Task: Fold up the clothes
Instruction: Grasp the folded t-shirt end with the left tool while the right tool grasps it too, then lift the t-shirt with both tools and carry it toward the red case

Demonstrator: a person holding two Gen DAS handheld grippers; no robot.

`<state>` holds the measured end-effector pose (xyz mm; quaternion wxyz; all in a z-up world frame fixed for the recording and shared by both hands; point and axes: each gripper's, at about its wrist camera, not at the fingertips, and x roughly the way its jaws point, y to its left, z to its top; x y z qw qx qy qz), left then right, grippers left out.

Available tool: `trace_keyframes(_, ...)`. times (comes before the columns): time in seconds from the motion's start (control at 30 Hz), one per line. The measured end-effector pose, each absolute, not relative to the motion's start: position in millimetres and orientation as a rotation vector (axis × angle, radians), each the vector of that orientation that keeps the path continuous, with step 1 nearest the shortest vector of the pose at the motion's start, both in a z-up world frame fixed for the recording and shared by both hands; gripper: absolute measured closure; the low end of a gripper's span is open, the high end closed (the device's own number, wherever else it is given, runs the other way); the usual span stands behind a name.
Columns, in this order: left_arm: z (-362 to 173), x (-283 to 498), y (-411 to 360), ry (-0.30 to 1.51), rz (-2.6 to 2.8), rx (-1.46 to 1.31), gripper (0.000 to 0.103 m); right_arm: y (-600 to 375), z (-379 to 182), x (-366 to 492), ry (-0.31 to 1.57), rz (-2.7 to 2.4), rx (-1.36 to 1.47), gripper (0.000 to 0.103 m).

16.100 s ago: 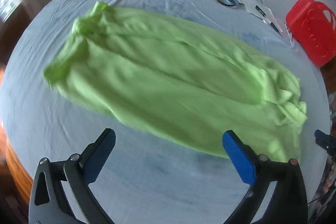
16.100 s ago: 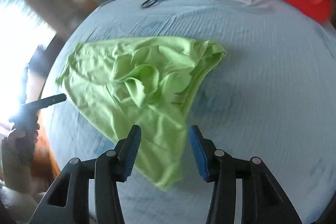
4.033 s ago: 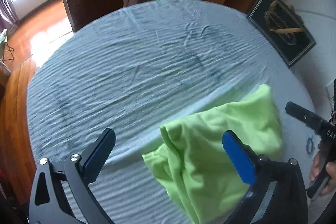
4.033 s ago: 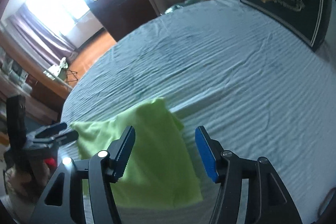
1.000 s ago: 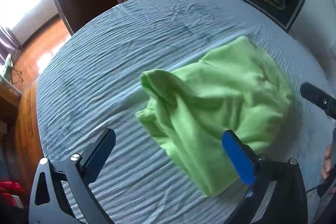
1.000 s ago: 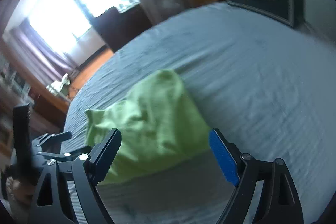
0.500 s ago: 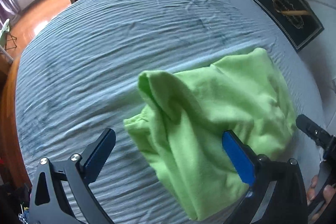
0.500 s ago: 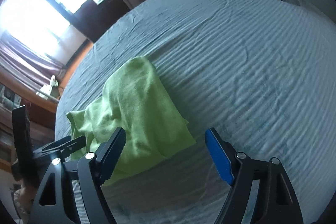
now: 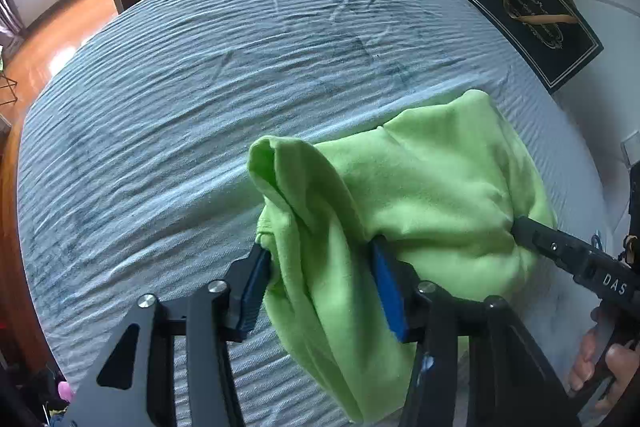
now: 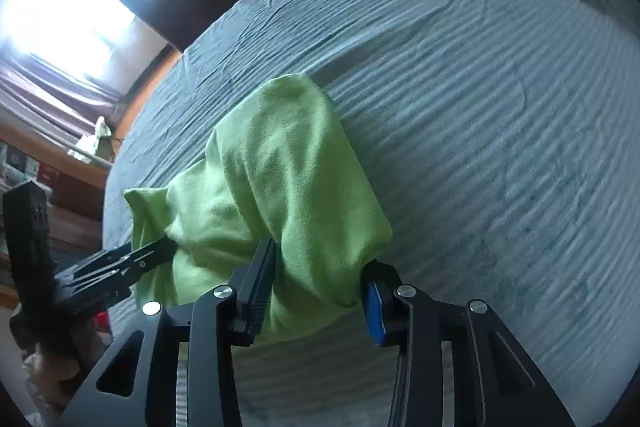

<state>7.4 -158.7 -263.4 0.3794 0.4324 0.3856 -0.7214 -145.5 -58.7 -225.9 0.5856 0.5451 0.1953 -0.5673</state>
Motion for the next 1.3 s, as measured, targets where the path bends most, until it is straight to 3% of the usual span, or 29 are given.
trace_keyframes(0.23, -263.1, 4.7, -156.2, 0.98, -1.858, 1.129, 0.065, -56.0, -220.9, -155.8, 0.362, -1.377, 1.285, 0.064)
trace_keyframes(0.7, -264.7, -3.7, -153.1, 0.92, -1.895, 1.194, 0.064, -62.5, -223.5, -147.0, 0.431, -1.444, 1.318, 0.067)
trace_keyframes(0.77, -263.5, -1.5, -152.1, 0.939, -1.905, 1.184, 0.082, -59.1, -220.2, -142.3, 0.436, -1.475, 1.305, 0.077)
trace_keyframes(0.8, -262.3, -1.6, -150.7, 0.927, -1.917, 1.187, 0.083, -56.2, -217.7, -138.5, 0.436, -1.492, 1.291, 0.08)
trace_keyframes(1.07, -265.1, -4.7, -164.4, 0.936, -2.002, 1.243, 0.085, -44.1, -210.5, -128.5, 0.404, -1.589, 1.285, 0.082)
trace_keyframes(1.3, -218.7, 3.9, -134.3, 0.791, -2.151, 1.283, 0.086, 9.6, -167.5, -101.3, 0.337, -1.688, 1.217, 0.082)
